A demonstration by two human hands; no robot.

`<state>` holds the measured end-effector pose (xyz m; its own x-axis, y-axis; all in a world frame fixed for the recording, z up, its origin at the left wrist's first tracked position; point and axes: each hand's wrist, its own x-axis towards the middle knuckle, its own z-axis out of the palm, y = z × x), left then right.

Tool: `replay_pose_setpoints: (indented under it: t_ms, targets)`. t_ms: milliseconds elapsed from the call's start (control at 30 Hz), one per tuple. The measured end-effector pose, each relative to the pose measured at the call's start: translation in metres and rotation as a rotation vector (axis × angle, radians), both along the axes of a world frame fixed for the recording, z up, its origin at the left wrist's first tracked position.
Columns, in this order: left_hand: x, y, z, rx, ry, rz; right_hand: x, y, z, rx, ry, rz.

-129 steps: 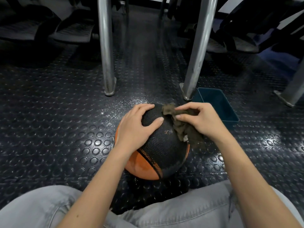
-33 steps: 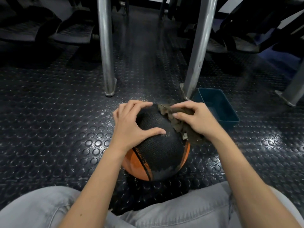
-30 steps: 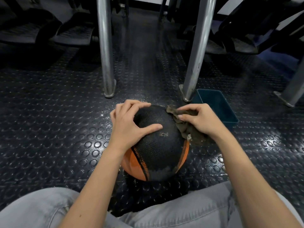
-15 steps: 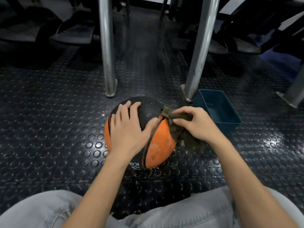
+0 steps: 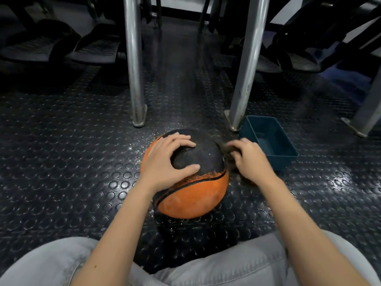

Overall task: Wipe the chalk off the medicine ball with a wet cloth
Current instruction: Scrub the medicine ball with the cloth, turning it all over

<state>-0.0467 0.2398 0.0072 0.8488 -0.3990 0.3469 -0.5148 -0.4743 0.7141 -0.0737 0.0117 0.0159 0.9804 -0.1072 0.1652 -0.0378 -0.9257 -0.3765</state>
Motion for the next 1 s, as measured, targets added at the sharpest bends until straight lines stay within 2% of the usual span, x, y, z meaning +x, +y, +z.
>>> replay_pose_setpoints:
  t_ms: [33, 100, 167, 233, 300, 433, 467, 533, 600, 667, 733, 867, 933, 1000]
  targets:
    - [0.000, 0.001, -0.001, -0.017, 0.007, 0.009, -0.002, -0.006, 0.000, -0.014, 0.043, -0.063]
    - [0.000, 0.003, -0.002, -0.062, 0.007, 0.071, -0.004, -0.003, 0.012, 0.129, -0.086, -0.080]
    - [-0.001, 0.003, -0.003, -0.101, 0.030, 0.142, -0.009, 0.020, 0.029, 0.346, -0.304, 0.019]
    - [-0.001, 0.004, -0.003, -0.119, 0.034, 0.185, -0.012, 0.042, 0.034, 0.443, -0.424, 0.184]
    - [0.000, 0.003, -0.002, -0.123, 0.020, 0.195, -0.012, 0.050, 0.021, 0.395, -0.402, 0.244]
    - [0.000, -0.002, -0.002, -0.081, -0.007, 0.166, 0.003, 0.018, 0.001, 0.260, -0.133, -0.077]
    - [0.000, -0.002, -0.003, -0.084, -0.016, 0.150, 0.004, 0.011, 0.002, 0.249, -0.117, -0.138]
    - [0.000, -0.001, -0.003, -0.099, -0.035, 0.146, 0.003, 0.013, 0.012, 0.349, -0.236, -0.112]
    - [-0.001, 0.000, -0.005, -0.113, -0.027, 0.155, -0.006, 0.032, 0.026, 0.464, -0.345, 0.069]
    - [0.001, 0.001, -0.006, -0.125, -0.021, 0.171, -0.012, 0.043, 0.026, 0.487, -0.300, 0.240]
    - [0.002, -0.001, -0.004, -0.122, -0.020, 0.178, -0.005, 0.034, 0.016, 0.473, -0.218, 0.201]
    - [0.000, -0.004, -0.005, -0.107, -0.047, 0.169, 0.011, 0.003, 0.004, 0.244, -0.096, -0.072]
    - [-0.002, -0.003, -0.006, -0.109, -0.059, 0.185, 0.008, 0.012, 0.011, 0.350, -0.241, -0.058]
    - [-0.002, -0.002, -0.007, -0.106, -0.051, 0.192, 0.000, 0.030, 0.021, 0.451, -0.350, 0.101]
